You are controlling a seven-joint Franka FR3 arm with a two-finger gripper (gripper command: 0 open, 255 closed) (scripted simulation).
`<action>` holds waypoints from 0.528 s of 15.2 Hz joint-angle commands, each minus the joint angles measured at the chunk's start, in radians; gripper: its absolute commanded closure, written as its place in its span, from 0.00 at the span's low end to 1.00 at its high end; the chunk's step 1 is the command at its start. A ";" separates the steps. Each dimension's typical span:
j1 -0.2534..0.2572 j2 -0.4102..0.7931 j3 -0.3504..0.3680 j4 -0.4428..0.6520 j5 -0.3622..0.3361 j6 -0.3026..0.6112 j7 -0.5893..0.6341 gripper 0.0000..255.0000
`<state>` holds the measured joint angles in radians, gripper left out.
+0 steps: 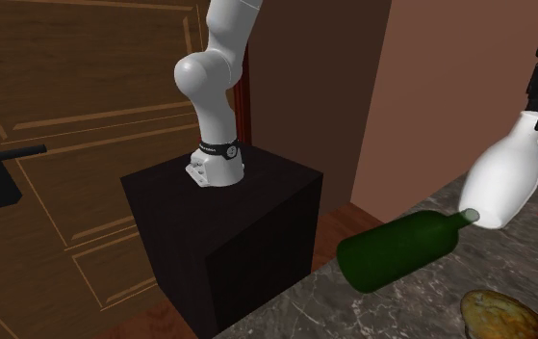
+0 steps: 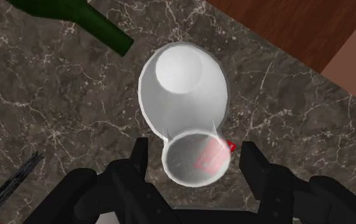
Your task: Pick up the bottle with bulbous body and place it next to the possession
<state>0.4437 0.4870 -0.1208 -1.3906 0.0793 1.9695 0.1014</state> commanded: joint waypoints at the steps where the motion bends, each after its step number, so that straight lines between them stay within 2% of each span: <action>1: 0.000 0.000 0.000 0.000 0.000 0.000 0.000 0.00; 5: 0.000 0.000 0.000 0.000 0.000 0.000 0.000 0.00; 8: -0.001 -0.023 -0.002 0.066 -0.004 -0.088 0.003 0.00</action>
<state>0.4433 0.4744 -0.1218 -1.3443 0.0770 1.9118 0.1040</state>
